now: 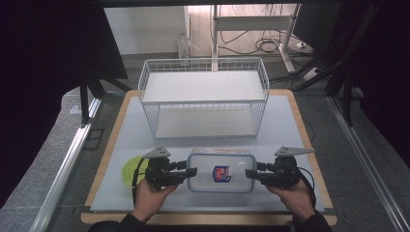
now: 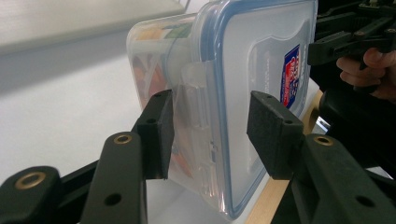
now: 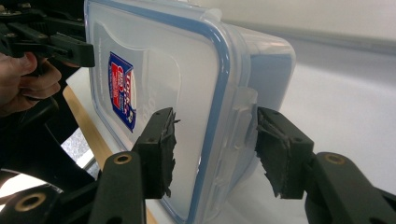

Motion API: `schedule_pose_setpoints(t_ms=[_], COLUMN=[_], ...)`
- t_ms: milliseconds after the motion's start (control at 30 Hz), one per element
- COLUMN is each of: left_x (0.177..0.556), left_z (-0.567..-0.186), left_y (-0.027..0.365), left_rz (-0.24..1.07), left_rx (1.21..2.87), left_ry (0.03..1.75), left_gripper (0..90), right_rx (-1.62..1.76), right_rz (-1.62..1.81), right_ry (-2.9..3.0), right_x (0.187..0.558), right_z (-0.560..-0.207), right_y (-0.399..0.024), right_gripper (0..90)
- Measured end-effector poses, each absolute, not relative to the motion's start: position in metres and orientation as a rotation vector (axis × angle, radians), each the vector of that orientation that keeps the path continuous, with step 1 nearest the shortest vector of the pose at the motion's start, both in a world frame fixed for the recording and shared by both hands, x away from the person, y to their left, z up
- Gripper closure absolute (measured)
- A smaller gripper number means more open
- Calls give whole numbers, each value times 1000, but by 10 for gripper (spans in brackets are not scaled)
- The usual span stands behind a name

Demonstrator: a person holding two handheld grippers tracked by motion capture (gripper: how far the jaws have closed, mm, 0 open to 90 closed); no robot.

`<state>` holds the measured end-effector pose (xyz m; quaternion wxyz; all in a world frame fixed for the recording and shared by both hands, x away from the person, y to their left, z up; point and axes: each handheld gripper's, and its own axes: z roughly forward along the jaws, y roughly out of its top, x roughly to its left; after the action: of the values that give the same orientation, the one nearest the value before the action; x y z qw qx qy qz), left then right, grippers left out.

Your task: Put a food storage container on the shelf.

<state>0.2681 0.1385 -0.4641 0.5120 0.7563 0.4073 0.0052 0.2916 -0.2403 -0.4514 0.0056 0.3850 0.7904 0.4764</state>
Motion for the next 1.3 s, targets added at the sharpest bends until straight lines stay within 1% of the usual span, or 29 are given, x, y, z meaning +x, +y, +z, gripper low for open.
schedule_pose_setpoints(t_ms=[367,600,800,1033,1300], left_x=[281,292,302,316,334], left_z=[-434,-417,-406,-384,-372], left_y=[150,152,155,158,166], left_rz=[71,101,99,132,111], left_rx=[1802,1802,1779,1781,1759], left_ry=[979,977,975,983,996], left_gripper=[518,518,517,517,517], right_rx=[1140,1131,1105,1083,1075], right_rz=[1488,1508,1506,1492,1492], right_ry=[2452,2436,2422,2419,2393], right_x=[312,325,338,357,371], right_z=[-419,-405,-387,-366,-351], right_y=[-224,-220,-217,-209,-201], right_gripper=[478,473,470,459,454])
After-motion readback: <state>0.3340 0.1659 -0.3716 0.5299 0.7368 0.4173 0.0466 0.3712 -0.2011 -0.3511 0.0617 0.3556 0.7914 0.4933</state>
